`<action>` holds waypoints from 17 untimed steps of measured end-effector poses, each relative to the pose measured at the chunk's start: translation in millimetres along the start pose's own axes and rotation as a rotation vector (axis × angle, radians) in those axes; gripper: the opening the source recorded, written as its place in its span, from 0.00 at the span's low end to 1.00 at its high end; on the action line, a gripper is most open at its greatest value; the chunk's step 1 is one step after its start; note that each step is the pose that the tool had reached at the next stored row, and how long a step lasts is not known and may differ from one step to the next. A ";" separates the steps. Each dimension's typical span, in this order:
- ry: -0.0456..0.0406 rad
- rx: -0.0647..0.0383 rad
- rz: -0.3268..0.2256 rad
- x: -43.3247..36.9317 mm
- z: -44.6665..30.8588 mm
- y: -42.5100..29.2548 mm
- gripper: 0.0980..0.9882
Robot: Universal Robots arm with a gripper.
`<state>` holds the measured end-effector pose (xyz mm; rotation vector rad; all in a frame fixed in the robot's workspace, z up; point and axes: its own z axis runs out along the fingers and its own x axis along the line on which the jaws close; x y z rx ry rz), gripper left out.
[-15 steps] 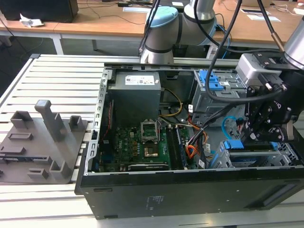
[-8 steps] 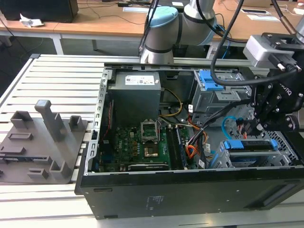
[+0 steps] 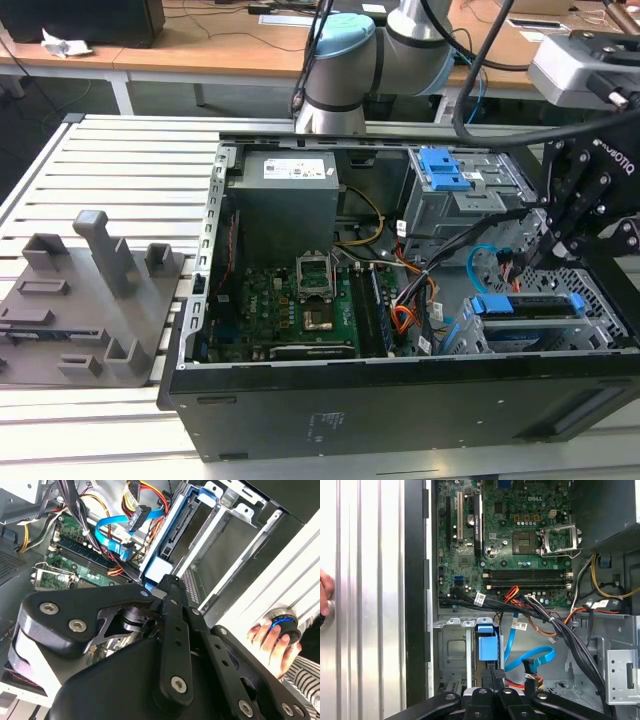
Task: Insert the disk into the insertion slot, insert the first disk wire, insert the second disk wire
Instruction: 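Insert the first disk wire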
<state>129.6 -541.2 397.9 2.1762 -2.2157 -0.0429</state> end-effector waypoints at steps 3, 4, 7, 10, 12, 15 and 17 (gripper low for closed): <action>0.0004 0.000 0.000 -0.1 -4.5 0.2 0.01; 0.0003 0.000 0.000 -0.1 -4.6 0.2 0.01; 0.0005 0.000 0.000 -0.1 -4.8 0.2 0.01; 0.0004 0.000 0.000 -0.1 -4.8 0.2 0.02; 0.0005 0.000 0.000 -0.1 -4.9 0.2 0.15; 0.0008 0.000 0.000 -0.4 -5.1 0.2 0.30; 0.0008 0.000 0.000 -4.0 -5.1 0.3 0.30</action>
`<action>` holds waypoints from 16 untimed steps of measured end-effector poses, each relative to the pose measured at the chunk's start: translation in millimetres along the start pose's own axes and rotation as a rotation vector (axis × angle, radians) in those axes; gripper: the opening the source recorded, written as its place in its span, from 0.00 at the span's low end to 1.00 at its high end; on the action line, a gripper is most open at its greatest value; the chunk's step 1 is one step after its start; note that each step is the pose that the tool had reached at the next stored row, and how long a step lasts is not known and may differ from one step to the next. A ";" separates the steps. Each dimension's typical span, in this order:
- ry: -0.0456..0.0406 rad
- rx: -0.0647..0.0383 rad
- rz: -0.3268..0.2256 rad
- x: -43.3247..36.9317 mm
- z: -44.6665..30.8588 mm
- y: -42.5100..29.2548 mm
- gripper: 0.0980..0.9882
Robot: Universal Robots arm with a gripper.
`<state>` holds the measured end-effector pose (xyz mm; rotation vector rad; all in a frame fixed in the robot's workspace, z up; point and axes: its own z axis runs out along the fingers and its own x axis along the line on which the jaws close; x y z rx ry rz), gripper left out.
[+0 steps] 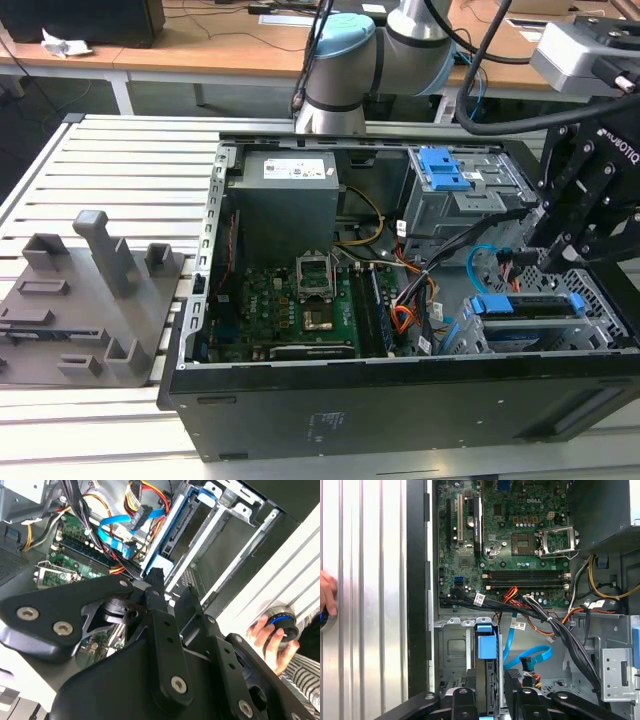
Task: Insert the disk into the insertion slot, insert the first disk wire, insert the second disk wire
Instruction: 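Insert the first disk wire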
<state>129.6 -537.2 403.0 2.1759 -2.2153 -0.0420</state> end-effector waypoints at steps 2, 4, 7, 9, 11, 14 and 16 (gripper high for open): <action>0.0013 0.000 0.000 -11.7 0.0 0.1 0.30; 0.0034 0.000 -0.001 -27.1 0.0 -0.1 0.30; 0.0043 0.000 -0.003 -36.0 -0.2 -1.3 0.30; 0.0045 0.000 -0.003 -38.6 -0.1 -5.9 0.30; 0.0045 -0.001 -0.003 -39.2 1.3 -8.4 0.30; 0.0046 -0.002 -0.003 -40.3 5.5 -13.4 0.30; 0.0047 -0.003 -0.003 -41.9 9.2 -17.1 0.30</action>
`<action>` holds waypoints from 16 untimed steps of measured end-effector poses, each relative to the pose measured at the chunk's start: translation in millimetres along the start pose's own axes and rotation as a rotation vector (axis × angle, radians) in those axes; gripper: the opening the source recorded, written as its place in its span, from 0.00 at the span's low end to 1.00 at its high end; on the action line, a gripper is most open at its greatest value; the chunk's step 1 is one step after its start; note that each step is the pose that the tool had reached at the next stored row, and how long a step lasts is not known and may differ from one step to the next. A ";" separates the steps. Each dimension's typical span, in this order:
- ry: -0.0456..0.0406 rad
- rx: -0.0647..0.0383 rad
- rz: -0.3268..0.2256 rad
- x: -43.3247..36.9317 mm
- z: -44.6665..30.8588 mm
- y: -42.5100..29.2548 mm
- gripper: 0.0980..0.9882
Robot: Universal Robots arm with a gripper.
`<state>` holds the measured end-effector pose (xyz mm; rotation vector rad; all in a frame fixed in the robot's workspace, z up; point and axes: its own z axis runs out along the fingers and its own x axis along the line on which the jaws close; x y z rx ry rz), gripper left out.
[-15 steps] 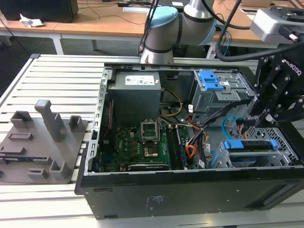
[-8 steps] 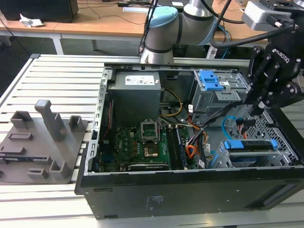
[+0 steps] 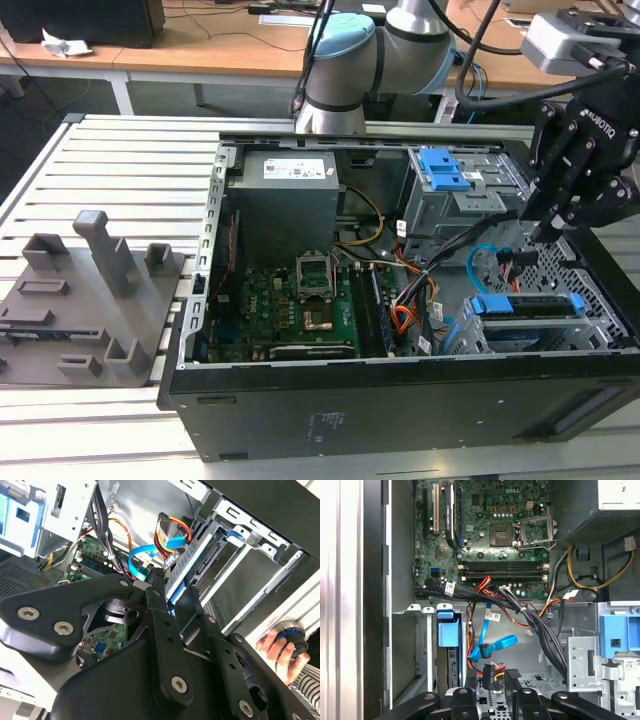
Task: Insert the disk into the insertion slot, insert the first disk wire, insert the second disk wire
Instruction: 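Insert the first disk wire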
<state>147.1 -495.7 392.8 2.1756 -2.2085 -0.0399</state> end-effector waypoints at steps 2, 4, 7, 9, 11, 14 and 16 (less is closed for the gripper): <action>-0.0002 0.000 0.000 -0.3 6.5 -1.8 0.30; 0.0000 0.000 0.000 -0.4 14.2 -3.9 0.30; 0.0000 0.000 0.000 -0.5 21.5 -4.6 0.30; 0.0000 0.000 0.000 -0.5 24.7 -4.8 0.30; 0.0001 0.000 0.000 -0.6 26.8 -4.9 0.30; 0.0000 0.000 0.000 -0.6 30.0 -5.0 0.30; -0.0001 0.000 0.000 -0.7 35.4 -5.4 0.30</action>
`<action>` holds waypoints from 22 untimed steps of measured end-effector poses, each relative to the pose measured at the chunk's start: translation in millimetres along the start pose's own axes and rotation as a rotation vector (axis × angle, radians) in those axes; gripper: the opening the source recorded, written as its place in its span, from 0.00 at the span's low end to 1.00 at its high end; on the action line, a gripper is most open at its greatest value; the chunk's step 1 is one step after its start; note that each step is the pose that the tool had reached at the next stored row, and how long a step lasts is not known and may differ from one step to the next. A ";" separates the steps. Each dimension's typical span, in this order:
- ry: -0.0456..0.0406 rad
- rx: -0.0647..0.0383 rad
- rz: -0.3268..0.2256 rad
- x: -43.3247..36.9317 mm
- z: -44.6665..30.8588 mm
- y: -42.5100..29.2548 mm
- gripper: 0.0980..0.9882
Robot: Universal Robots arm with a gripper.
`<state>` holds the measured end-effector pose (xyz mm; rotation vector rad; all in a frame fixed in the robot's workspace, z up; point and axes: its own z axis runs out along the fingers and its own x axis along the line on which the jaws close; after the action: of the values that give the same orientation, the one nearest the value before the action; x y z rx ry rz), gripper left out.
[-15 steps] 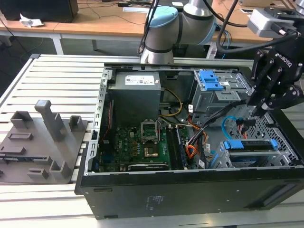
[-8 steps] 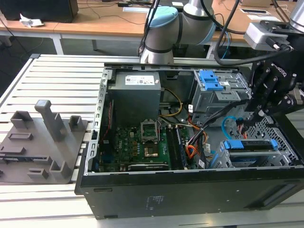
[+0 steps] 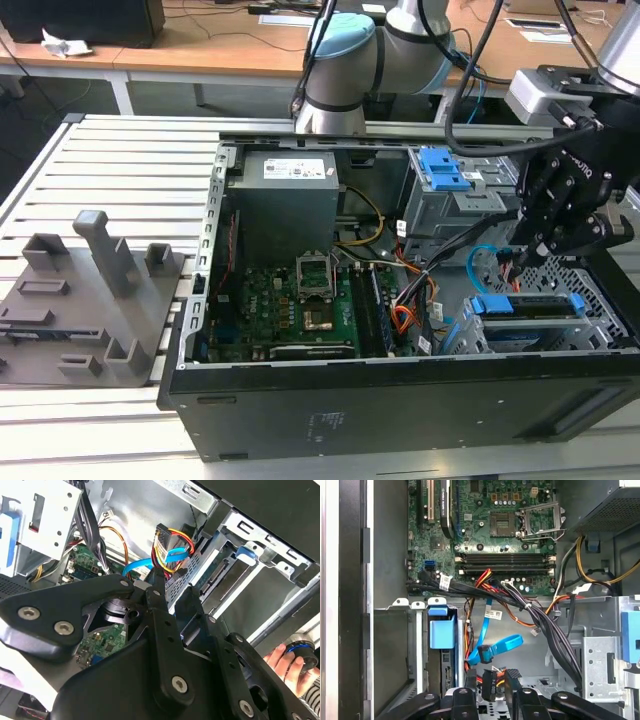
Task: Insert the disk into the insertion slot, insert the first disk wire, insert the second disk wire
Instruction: 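Insert the first disk wire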
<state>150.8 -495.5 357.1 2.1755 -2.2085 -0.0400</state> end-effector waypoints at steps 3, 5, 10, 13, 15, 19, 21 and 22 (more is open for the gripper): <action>0.0078 0.000 0.000 -0.1 4.3 -0.3 0.30; 0.0099 0.000 0.000 0.0 4.7 -0.3 0.30; 0.0104 0.000 0.000 -0.1 5.4 -0.3 0.08; 0.0106 0.000 0.000 -0.1 5.6 -0.4 0.07; 0.0108 0.000 0.001 -0.1 5.7 -0.4 0.07; 0.0109 -0.003 0.000 -0.2 5.4 -9.3 0.07; 0.0109 -0.003 0.000 1.0 5.3 -10.5 0.07; 0.0108 -0.003 0.000 2.6 5.3 -10.6 0.07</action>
<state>161.0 -498.4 351.3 2.1684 -2.2015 -0.0319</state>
